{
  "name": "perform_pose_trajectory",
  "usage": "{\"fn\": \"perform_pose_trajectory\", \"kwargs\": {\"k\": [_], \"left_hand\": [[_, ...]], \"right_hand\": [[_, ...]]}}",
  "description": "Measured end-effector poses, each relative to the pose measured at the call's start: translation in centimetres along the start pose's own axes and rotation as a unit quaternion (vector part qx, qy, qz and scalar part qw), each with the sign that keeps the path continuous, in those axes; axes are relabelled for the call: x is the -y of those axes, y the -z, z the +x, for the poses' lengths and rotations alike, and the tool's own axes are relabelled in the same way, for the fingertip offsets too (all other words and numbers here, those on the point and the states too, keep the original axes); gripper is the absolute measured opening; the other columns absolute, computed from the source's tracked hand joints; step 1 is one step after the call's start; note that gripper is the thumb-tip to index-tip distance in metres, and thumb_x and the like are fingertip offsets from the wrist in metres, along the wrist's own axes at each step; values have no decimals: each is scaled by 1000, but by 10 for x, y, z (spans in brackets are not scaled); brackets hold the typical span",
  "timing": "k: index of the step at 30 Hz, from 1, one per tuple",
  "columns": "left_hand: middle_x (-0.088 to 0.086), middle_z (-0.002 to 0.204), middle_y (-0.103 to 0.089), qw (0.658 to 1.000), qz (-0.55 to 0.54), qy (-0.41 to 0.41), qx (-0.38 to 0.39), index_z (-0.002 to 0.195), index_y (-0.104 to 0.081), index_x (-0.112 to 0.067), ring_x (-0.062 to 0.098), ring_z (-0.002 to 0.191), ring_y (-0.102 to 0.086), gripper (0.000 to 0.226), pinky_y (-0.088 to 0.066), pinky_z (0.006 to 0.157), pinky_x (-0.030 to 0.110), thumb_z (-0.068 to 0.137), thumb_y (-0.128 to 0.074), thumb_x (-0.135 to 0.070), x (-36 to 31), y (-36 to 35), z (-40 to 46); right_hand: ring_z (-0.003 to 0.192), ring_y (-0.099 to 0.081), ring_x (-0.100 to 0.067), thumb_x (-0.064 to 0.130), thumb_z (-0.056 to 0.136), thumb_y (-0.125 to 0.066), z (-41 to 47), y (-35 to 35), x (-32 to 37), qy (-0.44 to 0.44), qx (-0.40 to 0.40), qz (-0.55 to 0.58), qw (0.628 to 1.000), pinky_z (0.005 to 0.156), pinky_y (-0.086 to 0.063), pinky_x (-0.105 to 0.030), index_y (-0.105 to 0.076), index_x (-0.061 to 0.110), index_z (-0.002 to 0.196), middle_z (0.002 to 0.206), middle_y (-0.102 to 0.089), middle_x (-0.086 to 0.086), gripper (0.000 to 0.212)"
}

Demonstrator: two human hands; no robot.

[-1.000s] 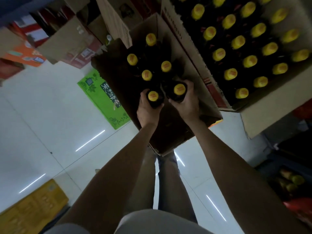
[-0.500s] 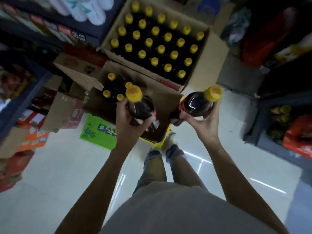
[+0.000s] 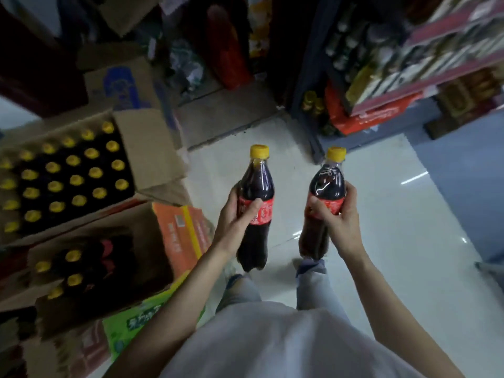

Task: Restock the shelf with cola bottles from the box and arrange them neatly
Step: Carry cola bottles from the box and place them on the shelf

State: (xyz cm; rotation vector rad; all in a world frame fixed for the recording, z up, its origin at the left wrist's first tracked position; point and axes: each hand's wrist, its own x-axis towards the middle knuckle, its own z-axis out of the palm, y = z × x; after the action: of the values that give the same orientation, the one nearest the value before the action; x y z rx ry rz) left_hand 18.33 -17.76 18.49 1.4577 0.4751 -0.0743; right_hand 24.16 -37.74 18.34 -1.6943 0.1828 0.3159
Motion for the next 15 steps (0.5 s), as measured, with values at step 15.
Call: {"fn": "perform_pose_trajectory", "kwargs": {"k": [15], "left_hand": [[-3,113,-63,999,-2,-8,47,118,-54,-25,4,98,-62,38,-48,84,19,89,-45,-49,-56,-369,116]], "right_hand": [[80,-63,-2,33,83,-67,121,343,37,-6,-115,48,992,68,-51,-18,-51,28,116,95,-65,13,37]]}}
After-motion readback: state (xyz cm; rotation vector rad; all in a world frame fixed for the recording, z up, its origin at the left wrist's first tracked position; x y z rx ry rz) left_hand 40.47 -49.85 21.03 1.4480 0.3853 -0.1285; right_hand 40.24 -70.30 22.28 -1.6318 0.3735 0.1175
